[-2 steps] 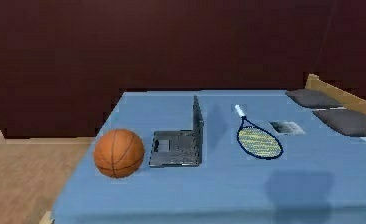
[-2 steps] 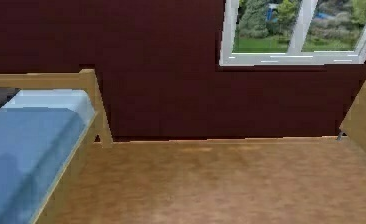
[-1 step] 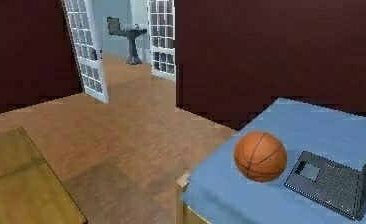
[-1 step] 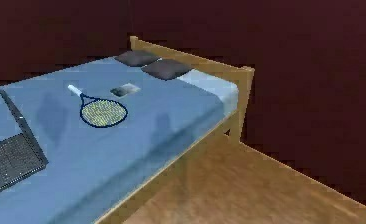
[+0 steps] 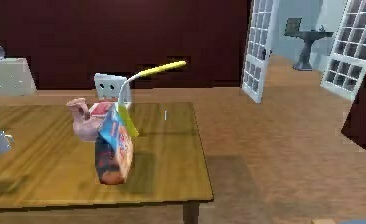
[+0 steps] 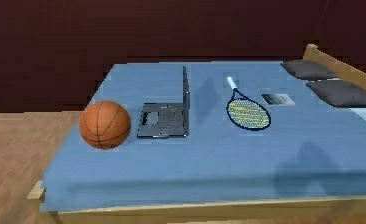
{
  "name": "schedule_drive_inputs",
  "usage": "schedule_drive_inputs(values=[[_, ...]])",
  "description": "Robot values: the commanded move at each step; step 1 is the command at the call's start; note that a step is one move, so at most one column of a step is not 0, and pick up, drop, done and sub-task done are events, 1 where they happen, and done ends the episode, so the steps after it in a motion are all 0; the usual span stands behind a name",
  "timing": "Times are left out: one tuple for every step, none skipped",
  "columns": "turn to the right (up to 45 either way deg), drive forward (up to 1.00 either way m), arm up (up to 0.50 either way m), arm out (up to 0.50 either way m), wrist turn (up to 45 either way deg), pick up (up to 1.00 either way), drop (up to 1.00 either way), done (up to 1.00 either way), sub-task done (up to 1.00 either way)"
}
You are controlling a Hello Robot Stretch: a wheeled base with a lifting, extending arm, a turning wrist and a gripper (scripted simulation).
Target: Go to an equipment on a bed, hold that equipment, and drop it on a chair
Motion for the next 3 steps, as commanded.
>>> schedule_drive_inputs(values=[[-18.0,0.00,0.00,0.00,0.0,0.00,0.00,0.00,0.00],[0.0,0.00,0.50,0.00,0.0,0.00,0.00,0.00,0.00],[0.0,0.00,0.38,0.00,0.0,0.00,0.00,0.00,0.00]])
